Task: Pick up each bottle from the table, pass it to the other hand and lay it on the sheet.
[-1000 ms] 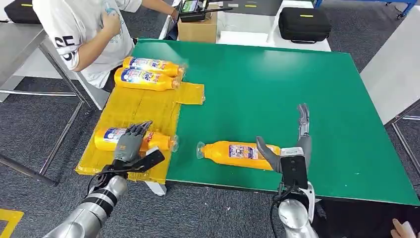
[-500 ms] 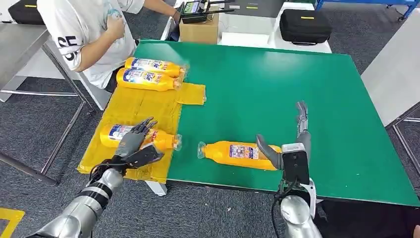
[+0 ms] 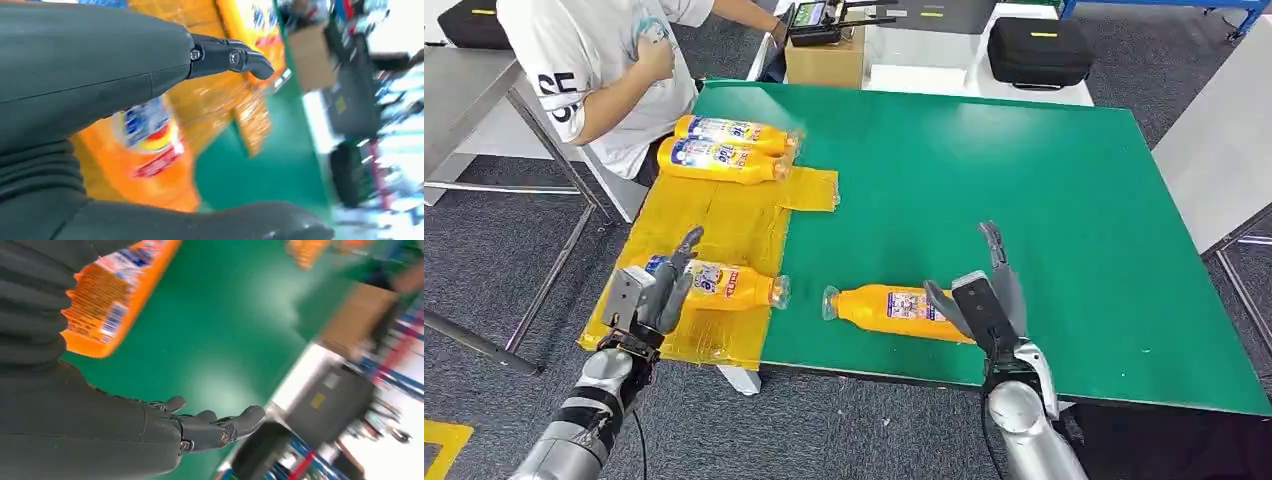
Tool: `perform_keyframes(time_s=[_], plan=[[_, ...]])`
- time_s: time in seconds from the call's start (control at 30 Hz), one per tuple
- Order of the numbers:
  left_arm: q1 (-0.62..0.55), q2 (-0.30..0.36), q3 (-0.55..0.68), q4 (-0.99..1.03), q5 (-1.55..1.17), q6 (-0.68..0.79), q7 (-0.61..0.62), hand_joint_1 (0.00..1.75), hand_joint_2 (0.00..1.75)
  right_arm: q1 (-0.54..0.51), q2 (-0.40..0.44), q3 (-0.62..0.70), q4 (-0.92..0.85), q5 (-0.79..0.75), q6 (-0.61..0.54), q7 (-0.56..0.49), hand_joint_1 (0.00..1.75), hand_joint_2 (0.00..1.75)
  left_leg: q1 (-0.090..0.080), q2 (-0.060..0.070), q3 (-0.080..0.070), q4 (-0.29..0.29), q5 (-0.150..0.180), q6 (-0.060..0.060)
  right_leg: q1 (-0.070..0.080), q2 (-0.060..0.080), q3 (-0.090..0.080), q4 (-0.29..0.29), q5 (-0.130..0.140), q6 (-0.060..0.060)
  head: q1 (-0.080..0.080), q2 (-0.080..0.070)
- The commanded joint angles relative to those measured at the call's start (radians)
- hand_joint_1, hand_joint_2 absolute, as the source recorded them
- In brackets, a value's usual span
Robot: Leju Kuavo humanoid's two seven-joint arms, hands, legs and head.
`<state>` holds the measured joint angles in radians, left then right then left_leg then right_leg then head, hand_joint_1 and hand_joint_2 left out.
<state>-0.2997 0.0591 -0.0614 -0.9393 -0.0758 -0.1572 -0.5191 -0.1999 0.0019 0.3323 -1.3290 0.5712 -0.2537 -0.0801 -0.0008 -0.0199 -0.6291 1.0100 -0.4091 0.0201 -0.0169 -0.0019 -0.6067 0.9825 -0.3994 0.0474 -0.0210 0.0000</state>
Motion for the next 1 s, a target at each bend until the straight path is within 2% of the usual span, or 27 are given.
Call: perform_keyframes(time_s=[0.03, 0.23, 0.27, 0.57, 0.77, 0.8, 0.83, 1.0], plan=[[-0.025, -0.109, 0.022, -0.120, 0.154, -0.007, 0.081, 0.00, 0.00, -0.129, -0.044, 0.111, 0.317, 0.136, 0.036, 0.098, 0.00, 1.75, 0.001, 0.001, 0.001, 0.000, -0.001, -0.001, 0.001, 0.000, 0.002, -0.001, 0.000, -0.001, 0.000, 0.000], [-0.036, -0.116, -0.011, -0.119, 0.192, -0.009, 0.105, 0.00, 0.00, -0.130, -0.055, 0.113, 0.351, 0.159, 0.053, 0.113, 0.00, 1.75, 0.001, 0.000, 0.001, 0.000, -0.001, -0.001, 0.001, -0.001, 0.001, -0.001, -0.001, -0.001, 0.000, 0.000], [-0.039, -0.110, -0.024, -0.116, 0.187, -0.004, 0.104, 0.00, 1.75, -0.132, -0.062, 0.124, 0.352, 0.178, 0.067, 0.128, 0.00, 1.75, 0.001, 0.001, 0.003, 0.000, -0.002, -0.001, 0.002, 0.000, 0.003, -0.001, -0.001, -0.002, 0.000, 0.000], [-0.047, -0.114, -0.040, -0.112, 0.198, -0.005, 0.102, 0.00, 1.75, -0.130, -0.067, 0.124, 0.364, 0.185, 0.086, 0.133, 0.00, 1.75, 0.001, 0.001, 0.000, 0.000, -0.001, -0.001, 0.001, -0.001, 0.000, -0.001, -0.001, -0.001, 0.000, 0.000], [-0.069, -0.119, -0.083, -0.064, 0.241, -0.057, 0.112, 0.00, 1.75, -0.176, -0.144, 0.210, 0.462, 0.241, 0.257, 0.158, 0.00, 1.75, 0.000, 0.001, 0.000, 0.000, 0.000, 0.000, 0.001, -0.001, 0.000, -0.001, 0.000, -0.001, 0.000, 0.000], [-0.075, -0.121, -0.084, -0.055, 0.246, -0.061, 0.117, 0.00, 1.75, -0.185, -0.152, 0.213, 0.472, 0.239, 0.271, 0.153, 0.63, 1.75, 0.001, 0.000, 0.002, -0.001, -0.001, -0.001, 0.001, -0.002, 0.003, -0.002, -0.001, -0.001, 0.000, 0.000], [-0.082, -0.121, -0.089, -0.042, 0.248, -0.063, 0.119, 0.00, 1.75, -0.199, -0.161, 0.224, 0.489, 0.236, 0.300, 0.149, 1.75, 1.75, 0.001, 0.001, 0.001, 0.000, -0.001, -0.001, 0.001, -0.001, 0.002, -0.002, 0.000, -0.001, 0.000, 0.000], [-0.154, -0.134, -0.135, 0.086, 0.279, -0.093, 0.171, 0.00, 1.75, -0.283, -0.257, 0.313, 0.562, 0.168, 0.512, 0.082, 1.75, 1.75, 0.001, 0.000, 0.006, -0.001, 0.000, 0.000, 0.001, -0.004, 0.005, -0.003, 0.000, -0.001, 0.000, 0.000]])
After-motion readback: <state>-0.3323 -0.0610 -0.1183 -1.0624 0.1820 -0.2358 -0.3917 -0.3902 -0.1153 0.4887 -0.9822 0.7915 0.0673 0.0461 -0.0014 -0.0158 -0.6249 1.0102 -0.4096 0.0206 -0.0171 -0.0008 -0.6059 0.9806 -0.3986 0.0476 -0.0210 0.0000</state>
